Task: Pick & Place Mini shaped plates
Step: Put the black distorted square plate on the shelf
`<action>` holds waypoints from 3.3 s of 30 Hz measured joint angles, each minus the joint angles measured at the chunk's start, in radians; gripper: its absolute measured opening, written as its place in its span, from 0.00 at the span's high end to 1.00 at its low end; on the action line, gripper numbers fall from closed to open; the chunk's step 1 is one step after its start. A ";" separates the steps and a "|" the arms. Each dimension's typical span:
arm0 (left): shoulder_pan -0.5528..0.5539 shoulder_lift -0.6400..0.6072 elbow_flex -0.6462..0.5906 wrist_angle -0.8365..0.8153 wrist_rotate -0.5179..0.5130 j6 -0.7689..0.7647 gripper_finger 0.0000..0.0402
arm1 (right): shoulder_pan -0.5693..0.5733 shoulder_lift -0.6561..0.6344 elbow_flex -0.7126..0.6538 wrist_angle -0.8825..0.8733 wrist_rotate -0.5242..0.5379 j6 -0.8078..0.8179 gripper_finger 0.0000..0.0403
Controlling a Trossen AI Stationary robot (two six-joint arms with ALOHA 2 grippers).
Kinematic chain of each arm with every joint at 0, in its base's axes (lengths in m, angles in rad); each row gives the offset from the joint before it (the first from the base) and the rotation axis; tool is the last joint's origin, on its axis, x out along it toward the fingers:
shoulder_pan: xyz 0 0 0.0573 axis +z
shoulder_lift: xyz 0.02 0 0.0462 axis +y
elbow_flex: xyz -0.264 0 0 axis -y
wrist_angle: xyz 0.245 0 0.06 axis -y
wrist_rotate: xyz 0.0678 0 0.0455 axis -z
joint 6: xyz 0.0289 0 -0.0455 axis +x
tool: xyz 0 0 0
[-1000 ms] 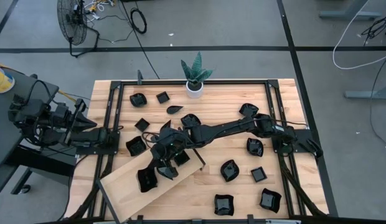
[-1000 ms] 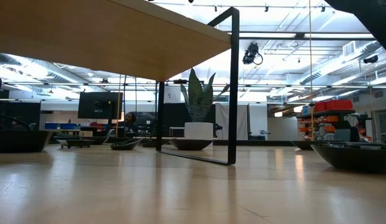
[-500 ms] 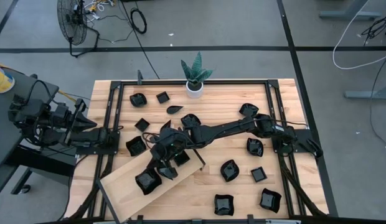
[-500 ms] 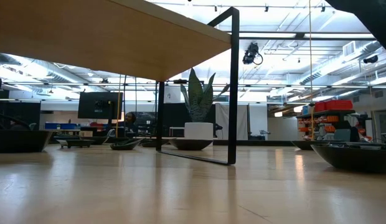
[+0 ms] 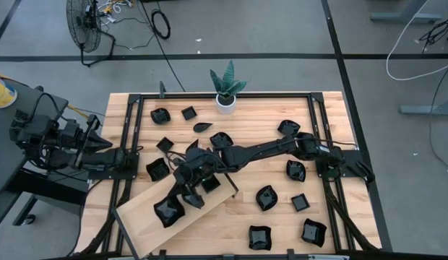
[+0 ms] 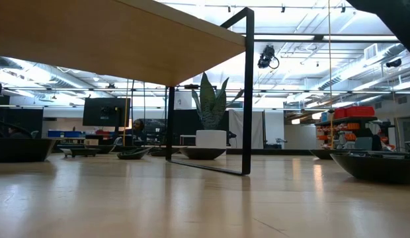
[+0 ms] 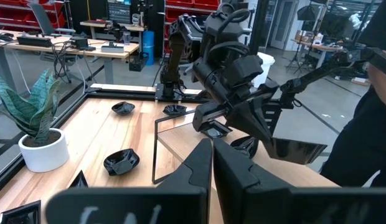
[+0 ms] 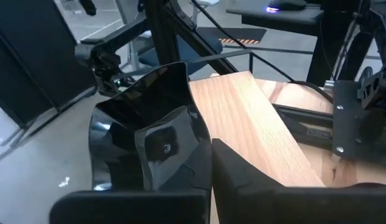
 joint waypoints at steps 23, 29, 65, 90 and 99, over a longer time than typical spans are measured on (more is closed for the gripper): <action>0.000 0.000 0.000 0.000 0.000 0.000 0.95 | 0.039 0.000 0.000 -0.048 0.153 0.388 1.00; 0.000 0.000 0.000 0.000 0.000 0.000 0.95 | 0.050 0.000 0.000 -0.033 0.180 0.495 1.00; 0.000 0.000 0.000 0.000 0.000 0.000 0.95 | 0.049 0.042 -0.001 -0.098 0.253 0.520 0.94; 0.000 0.000 0.000 0.000 0.000 0.000 0.95 | 0.039 0.041 -0.001 -0.023 0.201 0.520 0.79; 0.000 0.000 0.000 0.000 0.000 0.000 0.95 | 0.038 0.007 0.002 0.020 0.150 0.326 0.70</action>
